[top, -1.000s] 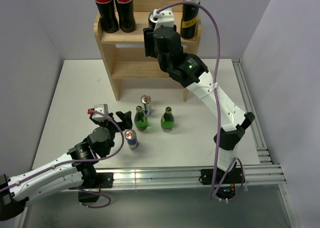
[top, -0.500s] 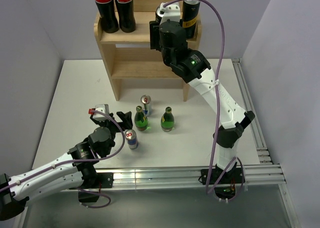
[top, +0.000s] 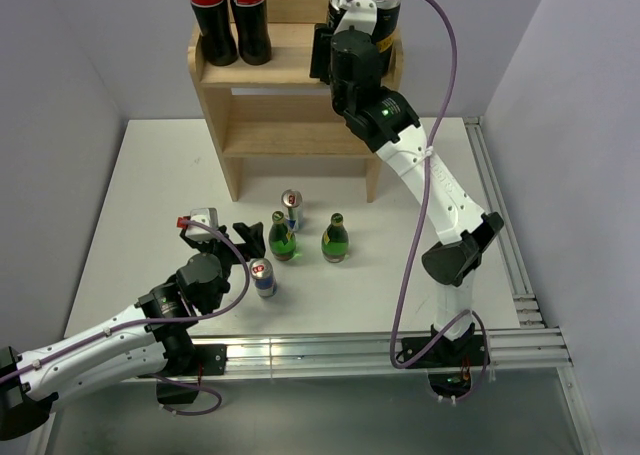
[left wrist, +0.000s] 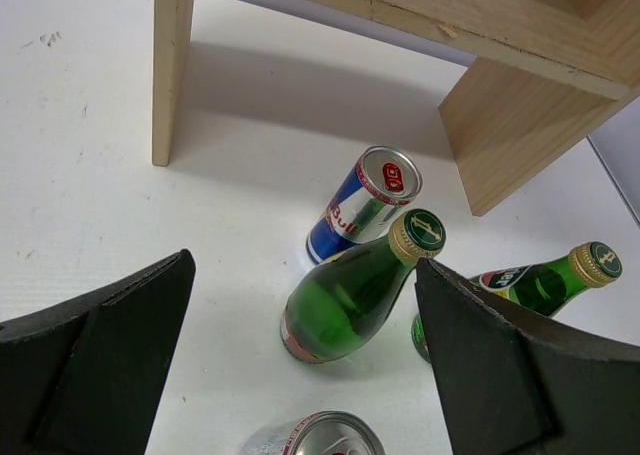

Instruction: Place and organize the beverage onto the shelf

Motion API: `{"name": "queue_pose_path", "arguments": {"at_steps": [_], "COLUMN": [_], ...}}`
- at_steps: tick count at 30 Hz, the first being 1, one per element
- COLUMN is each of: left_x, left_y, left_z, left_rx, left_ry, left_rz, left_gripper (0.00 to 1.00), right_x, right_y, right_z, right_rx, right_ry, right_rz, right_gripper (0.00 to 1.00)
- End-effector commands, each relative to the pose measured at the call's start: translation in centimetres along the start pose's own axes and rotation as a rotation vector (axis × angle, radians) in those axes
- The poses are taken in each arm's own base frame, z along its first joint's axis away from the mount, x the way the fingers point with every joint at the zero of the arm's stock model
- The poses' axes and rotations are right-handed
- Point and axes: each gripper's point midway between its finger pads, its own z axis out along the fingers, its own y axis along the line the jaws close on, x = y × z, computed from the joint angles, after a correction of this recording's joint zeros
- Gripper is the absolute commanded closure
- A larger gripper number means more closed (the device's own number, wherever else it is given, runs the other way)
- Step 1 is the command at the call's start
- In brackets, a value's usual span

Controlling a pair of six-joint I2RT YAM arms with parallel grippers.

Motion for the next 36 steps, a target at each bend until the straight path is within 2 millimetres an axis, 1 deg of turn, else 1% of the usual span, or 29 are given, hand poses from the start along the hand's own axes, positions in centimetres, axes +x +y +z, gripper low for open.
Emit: {"name": "queue_pose_path", "arguments": {"at_steps": [1,4,6,7,9,10,12,13,15,16,19,27,30,36], "left_x": [0.3,0.1,0.2,0.2,0.2,0.2,0.1,0.1,0.0,0.1,0.1,0.0,0.1,0.0], "left_y": [-0.1,-0.2,-0.1,-0.2,-0.2,-0.1,-0.2,-0.1,-0.1,-0.1,-0.1,-0.1,-0.1,0.0], "left_z": [0.1,0.1,0.1,0.1,0.0,0.0,0.0,0.0,0.0,0.0,0.0,0.0,0.0,0.0], "left_rx": [0.006,0.008,0.008,0.008,0.01,0.009,0.009,0.01,0.011,0.01,0.01,0.01,0.009,0.004], "left_ry": [0.004,0.001,0.002,0.003,0.004,0.002,0.001,0.0,-0.001,0.0,0.0,-0.002,-0.001,-0.002], "left_rz": [-0.02,-0.021,-0.022,-0.021,-0.022,-0.022,-0.023,-0.025,-0.026,-0.027,-0.027,-0.026,-0.025,-0.024], "left_gripper": [0.01,0.01,0.0,0.01,0.01,0.01,0.01,0.01,0.01,0.01,0.01,0.01,0.0,0.01], "right_x": [-0.5,0.2,0.4,0.5,0.8,0.8,1.0,1.1,1.2,1.3,1.5,1.8,2.0,2.6], "right_y": [-0.2,0.0,0.0,-0.1,0.1,0.1,0.1,0.2,0.1,0.2,0.1,0.3,0.6,0.8], "right_z": [0.7,0.8,0.8,0.7,0.7,0.6,0.7,0.6,0.6,0.6,0.6,0.4,-0.1,-2.2], "right_rx": [0.008,-0.001,0.0,0.002,-0.008,-0.009,-0.014,-0.015,-0.011,-0.013,-0.01,-0.016,-0.022,-0.023], "right_ry": [-0.029,-0.012,-0.006,-0.003,0.005,0.008,0.014,0.018,0.02,0.021,0.027,0.035,0.043,0.053], "right_rz": [0.047,0.05,0.057,0.059,0.063,0.064,0.067,0.065,0.07,0.069,0.069,0.077,0.078,0.096], "right_gripper": [1.0,0.99,0.91,0.77,0.54,0.39,0.31,0.24,0.2,0.12,0.1,0.1,0.1,0.1]}}
